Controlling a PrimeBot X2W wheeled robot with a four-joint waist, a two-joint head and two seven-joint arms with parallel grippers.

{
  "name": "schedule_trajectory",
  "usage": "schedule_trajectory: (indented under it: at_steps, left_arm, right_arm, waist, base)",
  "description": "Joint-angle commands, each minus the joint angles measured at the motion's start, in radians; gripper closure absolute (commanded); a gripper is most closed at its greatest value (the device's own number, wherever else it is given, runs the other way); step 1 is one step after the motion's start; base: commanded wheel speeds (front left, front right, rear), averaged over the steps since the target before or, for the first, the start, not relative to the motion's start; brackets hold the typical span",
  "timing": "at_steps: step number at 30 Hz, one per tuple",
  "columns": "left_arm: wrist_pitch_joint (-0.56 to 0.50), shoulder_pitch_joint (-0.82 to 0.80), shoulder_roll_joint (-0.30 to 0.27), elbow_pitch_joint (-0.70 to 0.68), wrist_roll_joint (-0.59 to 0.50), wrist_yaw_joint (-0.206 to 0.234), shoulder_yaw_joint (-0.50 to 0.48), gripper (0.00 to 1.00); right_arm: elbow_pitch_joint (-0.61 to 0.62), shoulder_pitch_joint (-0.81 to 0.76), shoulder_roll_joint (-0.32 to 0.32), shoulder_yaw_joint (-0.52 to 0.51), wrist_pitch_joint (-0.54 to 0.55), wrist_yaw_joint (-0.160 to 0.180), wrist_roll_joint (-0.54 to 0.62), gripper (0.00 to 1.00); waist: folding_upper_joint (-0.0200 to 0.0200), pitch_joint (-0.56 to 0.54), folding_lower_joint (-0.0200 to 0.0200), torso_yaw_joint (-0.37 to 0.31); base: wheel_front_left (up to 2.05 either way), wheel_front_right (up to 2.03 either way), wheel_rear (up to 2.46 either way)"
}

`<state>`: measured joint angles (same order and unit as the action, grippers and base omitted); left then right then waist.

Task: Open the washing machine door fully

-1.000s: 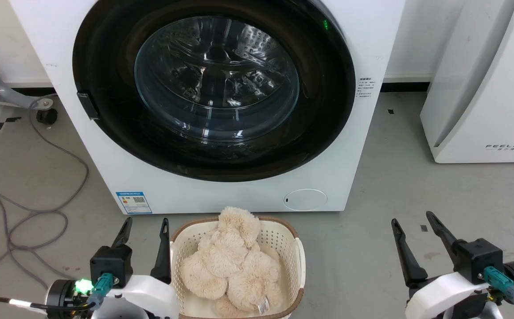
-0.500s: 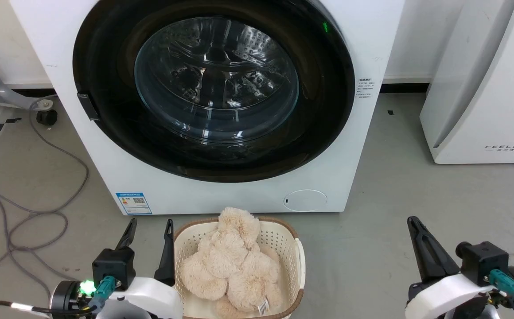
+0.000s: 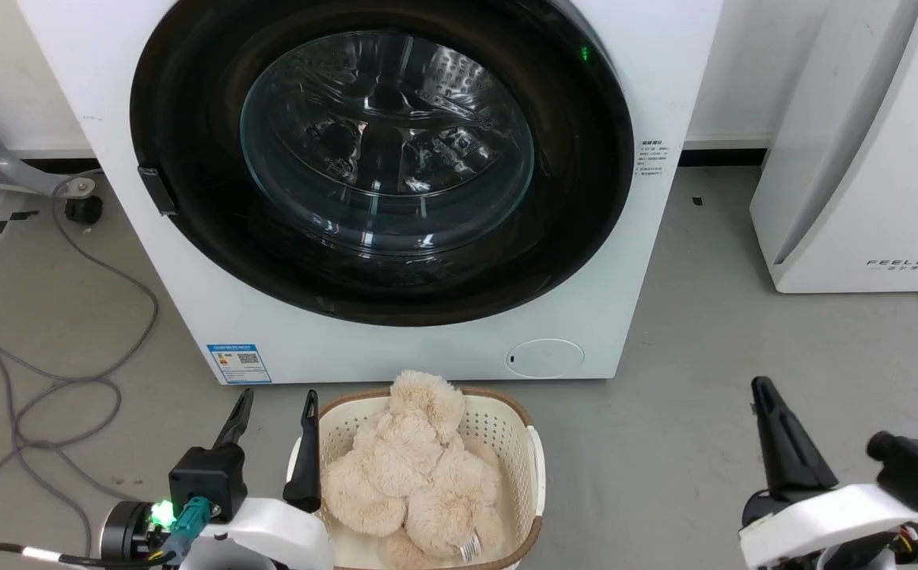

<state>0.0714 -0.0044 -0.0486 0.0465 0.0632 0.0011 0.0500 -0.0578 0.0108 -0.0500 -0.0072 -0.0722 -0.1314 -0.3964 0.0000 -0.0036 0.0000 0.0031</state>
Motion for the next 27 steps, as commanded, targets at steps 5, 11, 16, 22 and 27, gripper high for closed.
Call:
schedule_trajectory:
  at_steps: [5,11,16,22,27]
  left_arm:
    - [0.018,-0.023,-0.001,0.005,0.014,0.007,0.007,0.0]
    - [0.03,-0.038,-0.001,0.003,0.023,0.007,0.015,0.0]
    - [0.041,-0.053,-0.001,-0.005,0.028,0.008,0.018,0.0]
    - [0.053,-0.074,-0.001,-0.018,0.033,0.007,0.023,0.0]
    - [0.064,-0.093,-0.001,-0.028,0.038,0.007,0.029,0.0]
  right_arm:
    - [-0.02,0.06,0.0,-0.019,-0.017,0.0,-0.126,1.0]
    - [-0.051,0.132,-0.002,-0.042,-0.025,0.0,-0.244,1.0]
    - [-0.092,0.208,-0.011,-0.063,-0.021,0.0,-0.343,1.0]
    - [-0.164,0.321,-0.034,-0.071,-0.014,0.0,-0.447,1.0]
    - [-0.236,0.425,-0.059,-0.068,-0.008,0.0,-0.523,1.0]
  waist:
    - [0.0,0.005,0.0,-0.001]
    - [0.0,0.026,0.0,0.002]
    - [0.0,0.047,0.0,0.005]
    - [0.0,0.078,0.0,0.009]
    - [0.0,0.107,0.0,0.012]
  base:
    - [0.0,0.0,0.0]
    - [0.0,0.0,0.0]
    - [0.0,0.0,0.0]
    - [0.0,0.0,0.0]
    - [0.0,0.0,0.0]
